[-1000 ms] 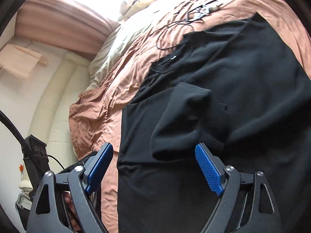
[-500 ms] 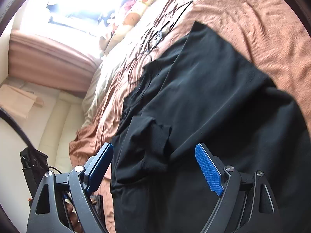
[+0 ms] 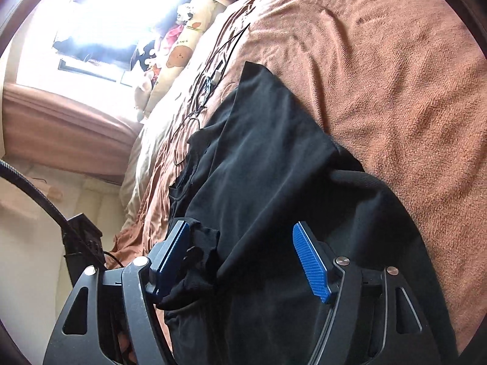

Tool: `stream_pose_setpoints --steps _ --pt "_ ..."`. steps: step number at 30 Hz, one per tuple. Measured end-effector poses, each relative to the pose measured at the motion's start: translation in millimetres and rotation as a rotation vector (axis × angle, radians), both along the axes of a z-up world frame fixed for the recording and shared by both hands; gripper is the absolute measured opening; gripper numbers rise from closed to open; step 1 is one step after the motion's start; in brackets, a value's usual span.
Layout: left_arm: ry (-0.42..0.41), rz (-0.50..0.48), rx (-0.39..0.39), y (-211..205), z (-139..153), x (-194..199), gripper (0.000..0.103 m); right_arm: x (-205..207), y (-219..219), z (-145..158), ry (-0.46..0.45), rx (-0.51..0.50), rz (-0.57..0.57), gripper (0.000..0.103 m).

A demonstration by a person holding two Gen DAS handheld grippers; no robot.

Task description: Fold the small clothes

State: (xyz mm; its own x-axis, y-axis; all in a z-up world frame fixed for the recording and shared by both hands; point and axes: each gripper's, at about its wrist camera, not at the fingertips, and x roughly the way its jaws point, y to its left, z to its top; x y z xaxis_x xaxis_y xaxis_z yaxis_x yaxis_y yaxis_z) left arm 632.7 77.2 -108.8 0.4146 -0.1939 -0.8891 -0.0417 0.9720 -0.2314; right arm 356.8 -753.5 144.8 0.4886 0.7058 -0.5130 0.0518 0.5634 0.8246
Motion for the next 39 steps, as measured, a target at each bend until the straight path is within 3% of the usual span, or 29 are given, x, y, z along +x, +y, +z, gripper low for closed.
stream_pose_setpoints --steps 2,6,11,15,23,27,33,39 --pt "0.030 -0.025 0.053 -11 -13 9 0.017 -9 -4 0 0.014 -0.001 -0.016 0.069" --pt "0.067 -0.036 0.104 -18 -35 18 0.042 -20 -10 -3 0.042 0.035 -0.024 0.069" --pt "0.099 -0.008 0.145 -7 -55 22 0.042 -25 -7 3 0.033 0.014 -0.022 0.069" --pt "0.092 0.001 0.175 2 -53 18 0.042 -28 0 2 0.038 0.015 -0.014 0.069" --pt "0.080 0.030 0.183 11 -64 16 0.042 -28 -1 4 0.016 -0.011 -0.008 0.069" --pt "0.073 0.060 0.188 18 -58 13 0.012 -21 -7 9 0.004 -0.061 -0.003 0.069" --pt "-0.003 0.111 0.124 60 -11 0 0.009 -14 -8 36 -0.067 -0.155 0.063 0.069" --pt "-0.071 0.184 0.112 109 26 -7 0.008 2 -24 58 -0.104 -0.263 0.108 0.069"
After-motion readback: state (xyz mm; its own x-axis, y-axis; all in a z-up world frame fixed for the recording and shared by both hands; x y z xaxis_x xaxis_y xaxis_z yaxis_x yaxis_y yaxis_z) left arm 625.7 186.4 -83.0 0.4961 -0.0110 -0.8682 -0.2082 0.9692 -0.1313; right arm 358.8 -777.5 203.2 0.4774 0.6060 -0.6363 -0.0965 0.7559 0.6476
